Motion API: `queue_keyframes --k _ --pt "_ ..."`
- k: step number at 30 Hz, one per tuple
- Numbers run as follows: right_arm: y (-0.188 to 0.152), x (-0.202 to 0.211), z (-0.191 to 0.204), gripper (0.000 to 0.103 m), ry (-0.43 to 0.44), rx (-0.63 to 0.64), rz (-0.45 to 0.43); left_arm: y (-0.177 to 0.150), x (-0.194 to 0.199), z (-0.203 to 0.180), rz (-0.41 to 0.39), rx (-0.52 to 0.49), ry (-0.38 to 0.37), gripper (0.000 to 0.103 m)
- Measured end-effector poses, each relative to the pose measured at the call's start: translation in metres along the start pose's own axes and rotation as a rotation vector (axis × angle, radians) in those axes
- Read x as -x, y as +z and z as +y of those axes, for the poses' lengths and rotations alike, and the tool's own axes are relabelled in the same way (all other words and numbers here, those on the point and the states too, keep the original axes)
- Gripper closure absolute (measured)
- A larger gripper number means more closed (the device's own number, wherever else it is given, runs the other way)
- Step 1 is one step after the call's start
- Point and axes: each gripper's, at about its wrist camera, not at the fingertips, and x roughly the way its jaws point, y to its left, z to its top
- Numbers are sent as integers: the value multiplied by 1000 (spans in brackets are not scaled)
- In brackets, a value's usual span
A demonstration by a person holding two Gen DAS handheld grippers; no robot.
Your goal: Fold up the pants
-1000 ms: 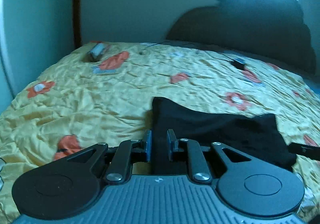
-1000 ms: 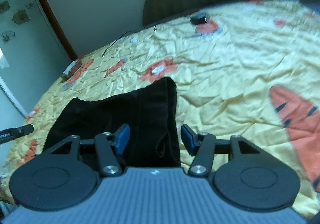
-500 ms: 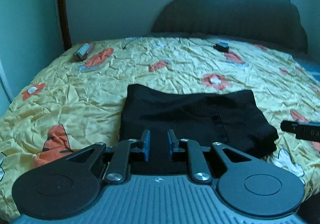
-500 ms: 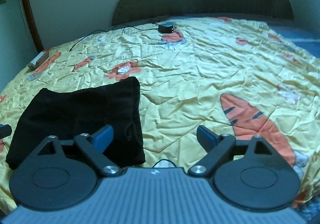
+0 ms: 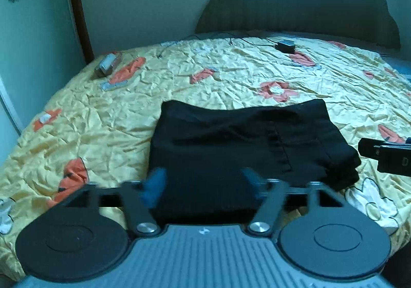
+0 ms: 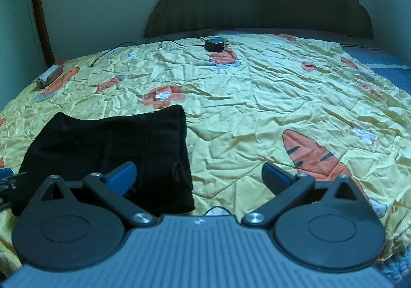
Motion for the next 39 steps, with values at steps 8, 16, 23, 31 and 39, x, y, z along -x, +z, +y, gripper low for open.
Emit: queue_keyframes --k 8,16,23,31,39 --pt "1 0 14 0 5 33 -4 2 -3 4 19 0 29 28" --pt "1 0 17 0 -8 20 -3 -2 -12 14 50 25 25 28" --pt "1 5 29 0 -26 55 -31 -2 -15 19 54 32 23 28" --pt "-4 5 44 0 -21 67 -26 -3 -19 23 70 37 8 28" --pt "-7 8 59 0 -23 102 -47 -5 -20 32 70 72 16 28"
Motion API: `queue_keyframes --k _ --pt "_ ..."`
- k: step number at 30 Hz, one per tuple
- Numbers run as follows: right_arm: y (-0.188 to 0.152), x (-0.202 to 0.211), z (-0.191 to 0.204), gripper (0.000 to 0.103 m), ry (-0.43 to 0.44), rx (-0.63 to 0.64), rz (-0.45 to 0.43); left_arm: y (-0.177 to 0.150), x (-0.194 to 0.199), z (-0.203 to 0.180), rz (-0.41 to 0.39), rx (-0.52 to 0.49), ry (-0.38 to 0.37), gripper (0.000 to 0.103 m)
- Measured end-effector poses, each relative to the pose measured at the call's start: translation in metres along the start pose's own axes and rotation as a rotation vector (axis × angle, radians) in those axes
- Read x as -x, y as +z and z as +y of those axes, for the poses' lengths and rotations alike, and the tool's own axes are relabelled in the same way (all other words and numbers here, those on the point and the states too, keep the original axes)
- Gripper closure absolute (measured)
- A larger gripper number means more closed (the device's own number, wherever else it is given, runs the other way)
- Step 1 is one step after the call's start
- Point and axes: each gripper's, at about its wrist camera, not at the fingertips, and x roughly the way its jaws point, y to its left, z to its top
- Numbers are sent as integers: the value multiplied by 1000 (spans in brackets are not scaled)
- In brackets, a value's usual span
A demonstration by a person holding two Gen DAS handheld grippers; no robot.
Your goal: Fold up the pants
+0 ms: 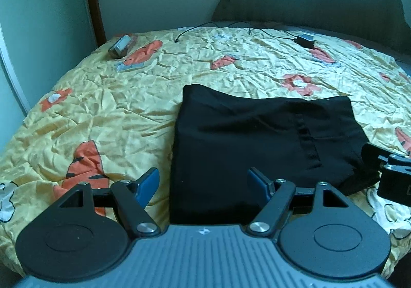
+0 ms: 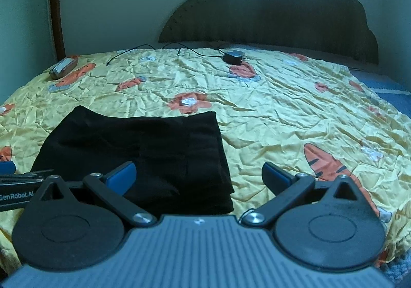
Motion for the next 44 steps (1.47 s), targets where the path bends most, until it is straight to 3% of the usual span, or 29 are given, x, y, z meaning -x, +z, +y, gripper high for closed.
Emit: queue_keyframes --k 17,25,44 --pt "0 1 14 0 -5 35 -18 0 1 7 -24 12 8 28" --pt "0 1 14 0 -1 35 -22 0 0 4 -40 -11 56 28" --pt "0 4 11 0 4 22 -30 3 8 13 -78 7 51 28"
